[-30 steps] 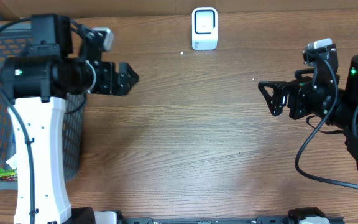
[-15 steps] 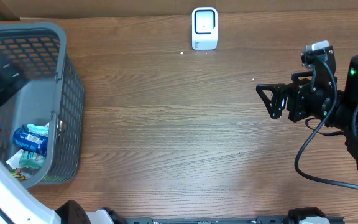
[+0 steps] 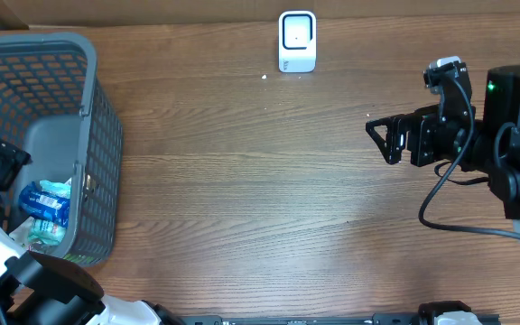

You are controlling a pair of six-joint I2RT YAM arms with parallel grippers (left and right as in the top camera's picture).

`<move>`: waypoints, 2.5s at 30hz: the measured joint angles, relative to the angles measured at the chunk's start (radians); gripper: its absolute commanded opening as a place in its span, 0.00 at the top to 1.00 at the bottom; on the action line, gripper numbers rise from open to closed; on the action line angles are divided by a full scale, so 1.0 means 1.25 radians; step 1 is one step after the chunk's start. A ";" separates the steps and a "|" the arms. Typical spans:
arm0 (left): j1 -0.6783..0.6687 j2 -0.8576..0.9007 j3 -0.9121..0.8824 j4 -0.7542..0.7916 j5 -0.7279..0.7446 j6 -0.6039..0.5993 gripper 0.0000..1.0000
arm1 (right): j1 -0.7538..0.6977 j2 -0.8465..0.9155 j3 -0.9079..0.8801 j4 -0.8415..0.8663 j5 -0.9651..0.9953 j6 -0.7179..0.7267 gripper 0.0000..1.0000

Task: Scan the item barcode
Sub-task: 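Reach the left gripper into the basket and grasp the blue snack bar, then lift the blue snack bar out and place it on the table centre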

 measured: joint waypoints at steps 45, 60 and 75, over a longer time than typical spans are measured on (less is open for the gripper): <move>-0.211 -0.091 0.262 -0.017 0.032 0.019 0.96 | 0.000 0.053 0.000 0.002 0.000 0.000 0.00; -0.836 -0.084 0.205 -0.064 0.037 0.002 0.96 | 0.000 0.053 0.000 -0.001 0.000 0.000 0.01; -0.974 0.223 -0.094 0.079 0.028 -0.092 0.53 | 0.000 0.088 0.000 -0.018 0.000 -0.001 0.01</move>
